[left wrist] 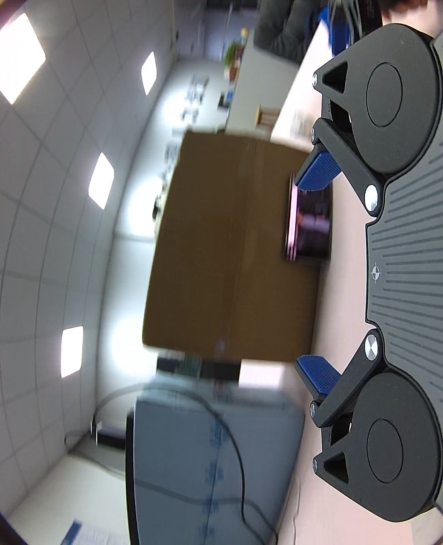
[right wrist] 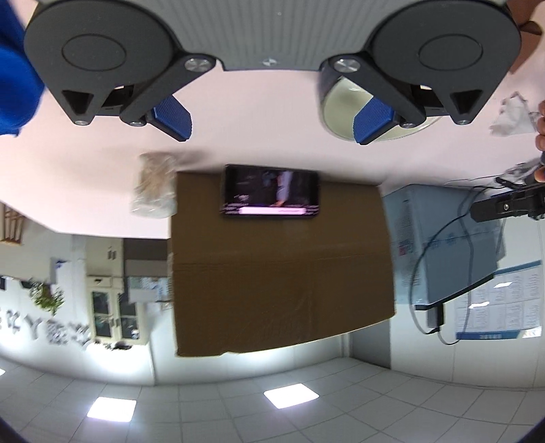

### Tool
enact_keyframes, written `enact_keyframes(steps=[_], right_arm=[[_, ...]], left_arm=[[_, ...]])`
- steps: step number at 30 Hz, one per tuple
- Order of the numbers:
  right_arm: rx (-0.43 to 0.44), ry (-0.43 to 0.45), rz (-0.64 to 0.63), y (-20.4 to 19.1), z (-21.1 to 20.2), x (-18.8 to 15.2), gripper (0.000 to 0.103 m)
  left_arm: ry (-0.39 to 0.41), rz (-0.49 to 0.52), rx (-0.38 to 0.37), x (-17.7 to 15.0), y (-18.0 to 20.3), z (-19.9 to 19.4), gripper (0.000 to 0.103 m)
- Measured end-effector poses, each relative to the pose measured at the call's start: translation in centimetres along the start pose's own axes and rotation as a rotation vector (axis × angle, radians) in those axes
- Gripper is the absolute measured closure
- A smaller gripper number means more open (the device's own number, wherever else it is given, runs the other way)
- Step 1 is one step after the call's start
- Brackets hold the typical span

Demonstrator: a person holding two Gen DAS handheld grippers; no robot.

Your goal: Clean bowl

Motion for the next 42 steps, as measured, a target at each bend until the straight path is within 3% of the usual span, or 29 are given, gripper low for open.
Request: enact_keyframes(steps=[4,7,14,23,28,33,42], right_arm=[[-0.064,0.028,0.006,1.7,0.3,0.1,0.0],[-0.105,0.044,-0.014,2.3,0.4,-0.1,0.0],[-0.116,0.086,0.003,2.8,-0.1,0.0,0.0],[-0.2,0.165,0.007,3.3,-1.3,0.5,0.0],[-0.217,0.171,0.005,3.4,-1.5,0.5,0.0],[-0.232,0.177,0.002,3.4,-1.6,0.6,0.0],[-0.25,0.178,-0.009,3.3,-1.7,0.7,0.0]], left_arm=[[-0.007,0.008,0.114,-0.7,-1.5,1.4,0.0],[0.01,0.077,0.196,-1.1,-2.0,2.0,0.0],[0.115,0.137,0.257,-0.3,-1.7,2.1,0.0],[0.173,0.168,0.213,0.1,-0.3,0.9,0.0],[0.155,0.178,0.198,-0.2,0.1,1.2,0.0],[0.034,0.121,0.206,-1.0,-1.0,1.9,0.0],[0.09,0.089,0.207,-0.7,-1.6,0.9,0.0]])
Point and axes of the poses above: each gripper's, at about its wrist camera, not at the fingertips, and z roughly the way its jaws point, y to its right, x to its top, the point moved 8 cm from there along z, roughly the way its jaws point, and after that the axes turned 10 degrees about -z, right-handed, at the moved point
